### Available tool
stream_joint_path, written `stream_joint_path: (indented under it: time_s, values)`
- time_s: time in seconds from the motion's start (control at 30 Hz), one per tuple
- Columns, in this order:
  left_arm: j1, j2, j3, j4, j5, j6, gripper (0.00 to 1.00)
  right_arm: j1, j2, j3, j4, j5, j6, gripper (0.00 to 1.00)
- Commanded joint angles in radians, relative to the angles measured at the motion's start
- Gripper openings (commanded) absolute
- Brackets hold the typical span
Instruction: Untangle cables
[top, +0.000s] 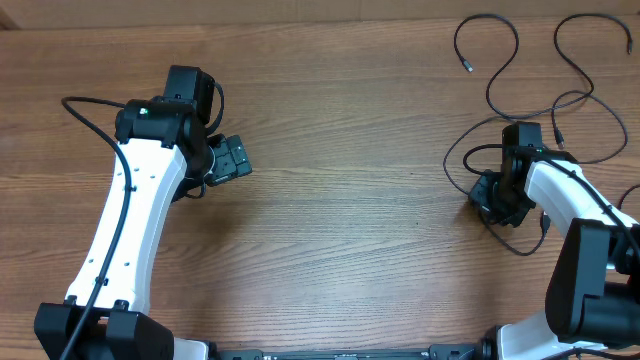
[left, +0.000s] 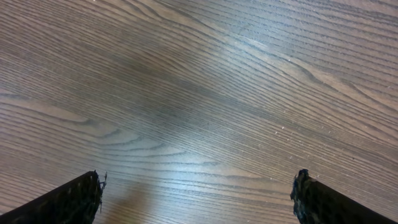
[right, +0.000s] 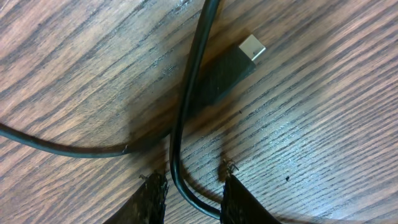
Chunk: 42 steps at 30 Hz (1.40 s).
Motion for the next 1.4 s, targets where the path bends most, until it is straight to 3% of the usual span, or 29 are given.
stream_joint_path:
  time_s: [0.0,0.27,0.47,0.8,0.87,0.97,1.03,1.37]
  values:
    - [0.004,0.001,0.011,0.003,-0.013,0.019,1.0,0.005,-0.006,-0.004,-0.002,0.016,-0.005,0.3]
    - [0.004,0.001,0.011,0.004,-0.013,0.019,1.0,0.005,-0.006,-0.01,-0.006,0.015,-0.005,0.28]
    - [0.004,0.001,0.011,0.003,-0.013,0.019,1.0,0.005,-0.006,-0.024,0.008,0.015,-0.004,0.19]
    - [0.004,0.001,0.011,0.004,-0.013,0.019,1.0,0.005,-0.006,-0.024,-0.004,0.011,-0.005,0.15]
    - [0.004,0.001,0.011,0.004,-0.013,0.019,0.99,0.005,-0.006,-0.024,-0.006,0.011,-0.005,0.17]
    - [0.004,0.001,0.011,0.003,-0.013,0.019,1.0,0.005,-0.006,-0.024,0.001,0.012,-0.004,0.31]
    - [0.004,0.001,0.011,0.003,-0.013,0.019,0.99,0.005,-0.006,-0.024,0.013,0.012,-0.005,0.33]
    - [0.004,0.001,0.011,0.003,-0.013,0.019,1.0,0.005,-0.006,-0.024,0.024,0.011,-0.005,0.24]
